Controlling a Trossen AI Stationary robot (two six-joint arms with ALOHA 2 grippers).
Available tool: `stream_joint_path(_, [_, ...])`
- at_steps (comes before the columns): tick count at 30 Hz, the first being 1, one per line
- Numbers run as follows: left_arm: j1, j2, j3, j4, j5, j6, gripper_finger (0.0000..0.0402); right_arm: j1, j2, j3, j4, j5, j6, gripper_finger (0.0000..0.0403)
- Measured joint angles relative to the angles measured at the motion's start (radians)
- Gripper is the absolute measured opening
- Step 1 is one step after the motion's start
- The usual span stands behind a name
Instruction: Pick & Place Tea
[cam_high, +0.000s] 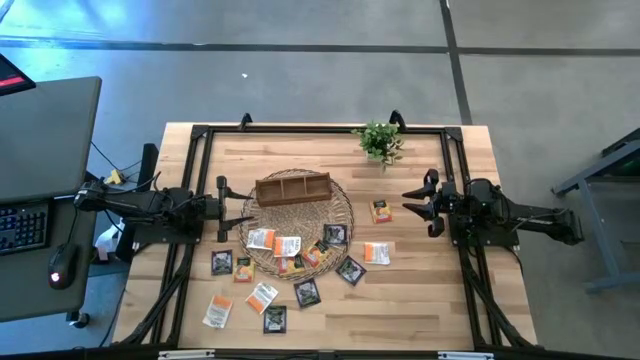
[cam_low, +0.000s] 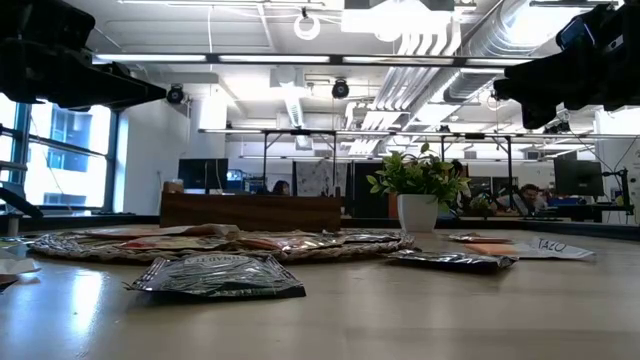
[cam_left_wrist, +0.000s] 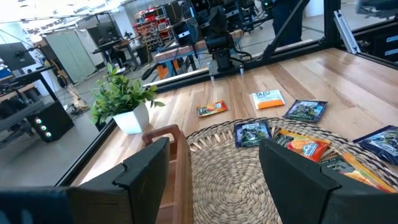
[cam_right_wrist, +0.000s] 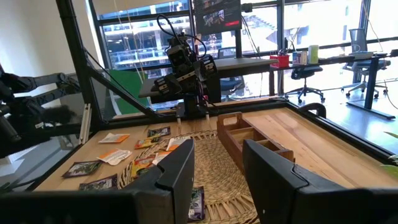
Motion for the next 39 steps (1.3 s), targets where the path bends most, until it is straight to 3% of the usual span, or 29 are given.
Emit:
stream_joint_path(21, [0.000, 0.000, 0.000, 0.017, 0.003, -0.003, 0.0245, 0.000, 0.000, 0.000, 0.001, 0.025, 0.000, 0.0133])
stream_joint_path(31, [0.000, 0.000, 0.000, 0.237, 0.182, -0.156, 0.0245, 0.000, 0.000, 0.000, 0.070, 0.015, 0.001, 0.0133])
stream_joint_path(39, [0.000, 0.000, 0.000, 0.333, 0.097, -0.209, 0.0245, 0.000, 0.000, 0.000, 0.130, 0.080, -0.132, 0.0133])
